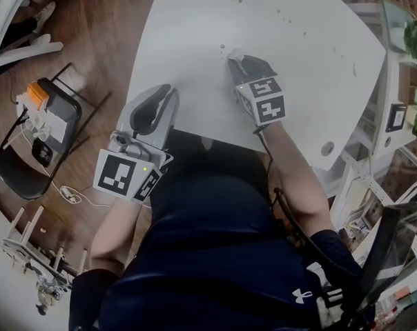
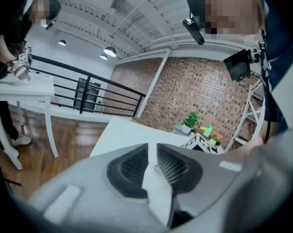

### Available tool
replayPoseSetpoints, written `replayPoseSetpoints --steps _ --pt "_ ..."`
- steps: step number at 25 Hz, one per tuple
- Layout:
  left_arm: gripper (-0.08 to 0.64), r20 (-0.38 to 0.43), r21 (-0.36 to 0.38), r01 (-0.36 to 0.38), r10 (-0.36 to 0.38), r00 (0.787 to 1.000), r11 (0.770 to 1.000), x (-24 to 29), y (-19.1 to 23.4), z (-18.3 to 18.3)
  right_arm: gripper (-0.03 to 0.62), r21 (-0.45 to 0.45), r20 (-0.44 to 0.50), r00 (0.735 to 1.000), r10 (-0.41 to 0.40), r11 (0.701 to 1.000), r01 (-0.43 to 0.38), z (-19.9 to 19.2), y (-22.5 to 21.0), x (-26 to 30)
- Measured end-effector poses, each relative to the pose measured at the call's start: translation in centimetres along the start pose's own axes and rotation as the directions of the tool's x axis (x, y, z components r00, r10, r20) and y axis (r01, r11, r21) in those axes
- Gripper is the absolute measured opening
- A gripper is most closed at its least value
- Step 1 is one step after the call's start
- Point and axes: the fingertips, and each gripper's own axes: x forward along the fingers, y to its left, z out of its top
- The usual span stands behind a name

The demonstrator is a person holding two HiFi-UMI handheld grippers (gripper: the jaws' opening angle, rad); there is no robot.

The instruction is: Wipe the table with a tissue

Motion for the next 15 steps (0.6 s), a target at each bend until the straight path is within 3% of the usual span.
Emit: replayPoseSetpoints --steps 15 --pt "0.052 0.003 -0.013 0.01 -0.01 1.0 1.0 0.1 0.5 0.0 0.043 0.008 -0.004 1.0 0.018 1.0 -0.018 1.3 1.7 1.3"
